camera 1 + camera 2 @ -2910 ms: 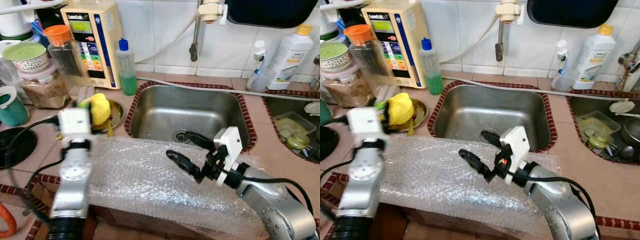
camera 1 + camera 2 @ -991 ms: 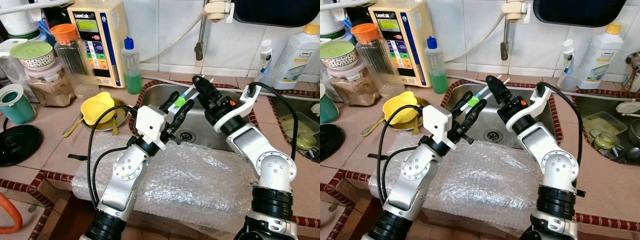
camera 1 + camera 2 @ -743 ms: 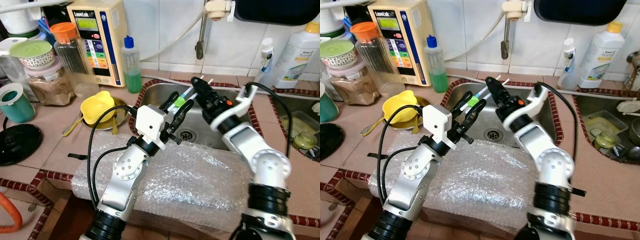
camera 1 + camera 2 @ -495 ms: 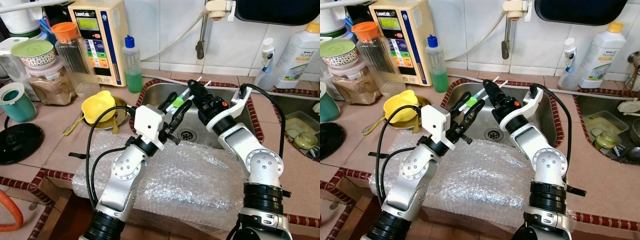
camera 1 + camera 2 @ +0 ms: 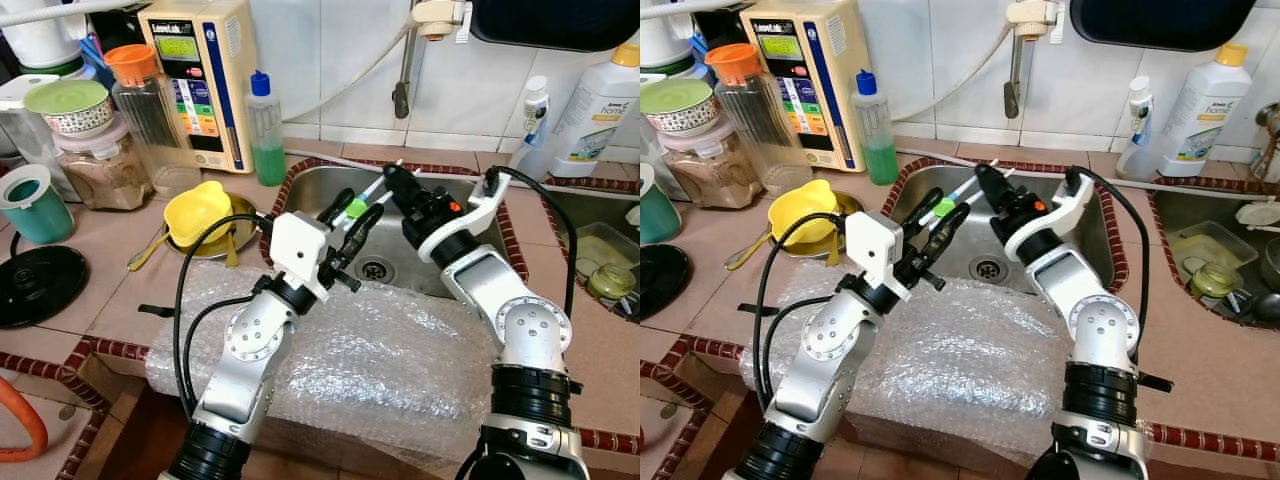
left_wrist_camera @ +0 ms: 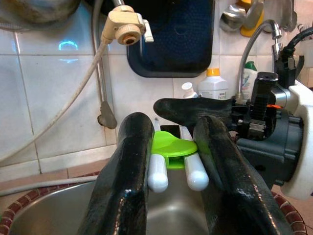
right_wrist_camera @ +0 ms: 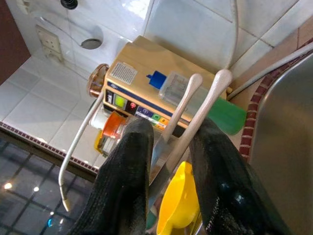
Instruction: Kitchen organization
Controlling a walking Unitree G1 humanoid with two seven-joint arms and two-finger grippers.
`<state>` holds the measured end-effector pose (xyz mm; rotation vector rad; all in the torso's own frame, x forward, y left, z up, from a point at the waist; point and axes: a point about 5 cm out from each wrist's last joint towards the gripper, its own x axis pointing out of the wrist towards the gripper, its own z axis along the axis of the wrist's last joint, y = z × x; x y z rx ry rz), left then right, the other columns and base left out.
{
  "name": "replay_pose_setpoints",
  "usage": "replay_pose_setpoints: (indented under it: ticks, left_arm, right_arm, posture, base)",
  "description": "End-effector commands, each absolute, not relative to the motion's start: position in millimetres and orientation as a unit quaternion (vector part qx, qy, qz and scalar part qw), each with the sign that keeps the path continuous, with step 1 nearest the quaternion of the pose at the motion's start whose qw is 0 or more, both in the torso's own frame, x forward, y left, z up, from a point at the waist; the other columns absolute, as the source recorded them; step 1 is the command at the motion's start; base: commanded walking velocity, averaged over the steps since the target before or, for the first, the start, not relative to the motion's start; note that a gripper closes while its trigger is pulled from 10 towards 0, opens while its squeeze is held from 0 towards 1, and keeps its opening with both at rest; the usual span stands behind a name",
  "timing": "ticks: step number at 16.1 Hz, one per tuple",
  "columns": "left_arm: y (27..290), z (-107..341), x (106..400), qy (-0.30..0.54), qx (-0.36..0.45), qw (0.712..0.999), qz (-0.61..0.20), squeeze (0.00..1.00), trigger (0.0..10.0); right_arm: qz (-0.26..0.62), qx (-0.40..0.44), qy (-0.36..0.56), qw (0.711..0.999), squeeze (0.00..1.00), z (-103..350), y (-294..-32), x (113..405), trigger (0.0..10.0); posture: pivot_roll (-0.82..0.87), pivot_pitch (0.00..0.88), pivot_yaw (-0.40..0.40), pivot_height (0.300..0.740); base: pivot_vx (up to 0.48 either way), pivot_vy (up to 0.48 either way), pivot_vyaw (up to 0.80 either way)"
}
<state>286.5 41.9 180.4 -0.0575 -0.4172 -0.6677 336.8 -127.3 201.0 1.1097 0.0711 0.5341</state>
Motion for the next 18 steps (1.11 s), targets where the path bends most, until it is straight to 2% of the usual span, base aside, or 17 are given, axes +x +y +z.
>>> replay_pose_setpoints:
  ticks: [1, 6, 7, 8, 14, 18]
  left_arm:
    - [39.4, 184.9, 286.7, -0.215, -0.025, 0.918, -0.331, 0.0, 10.0]
    - [36.0, 175.8, 284.7, -0.199, -0.022, 0.918, -0.343, 0.0, 10.0]
    - [36.3, 173.4, 284.7, -0.194, -0.023, 0.919, -0.343, 0.22, 10.0]
    - [36.8, 171.3, 284.7, -0.19, -0.026, 0.92, -0.342, 1.0, 10.0]
    - [38.4, 159.7, 286.6, -0.165, -0.038, 0.926, -0.338, 1.0, 10.0]
    - [44.7, 147.9, 288.5, -0.122, -0.041, 0.932, -0.337, 1.0, 10.0]
  right_arm:
    - [0.226, 0.516, 0.024, 0.826, 0.0, 205.4, -133.9, 341.7, 0.0]
    - [0.189, 0.515, 0.018, 0.836, 0.0, 204.4, -141.6, 345.6, 0.0]
    - [0.178, 0.515, 0.017, 0.838, 0.0, 203.3, -143.7, 346.4, 0.0]
    - [0.166, 0.515, 0.015, 0.841, 0.0, 202.9, -146.2, 347.5, 0.0]
    - [0.098, 0.454, -0.022, 0.885, 0.0, 215.9, -161.5, 354.6, 0.0]
    - [0.052, 0.351, -0.06, 0.933, 0.0, 218.5, -175.3, 361.8, 0.0]
  posture:
    - [-0.1, 0.0, 0.063, 0.74]
    - [-0.1, 0.0, 0.068, 0.74]
    - [-0.1, 0.0, 0.068, 0.74]
    - [-0.11, 0.0, 0.072, 0.74]
    - [-0.12, 0.0, 0.073, 0.74]
    - [-0.11, 0.0, 0.077, 0.74]
  base:
    - [0.0, 0.0, 0.0]
    - [0.0, 0.0, 0.0]
    - [0.0, 0.0, 0.0]
    - [0.0, 0.0, 0.0]
    - [0.0, 0.0, 0.0]
    - [0.0, 0.0, 0.0]
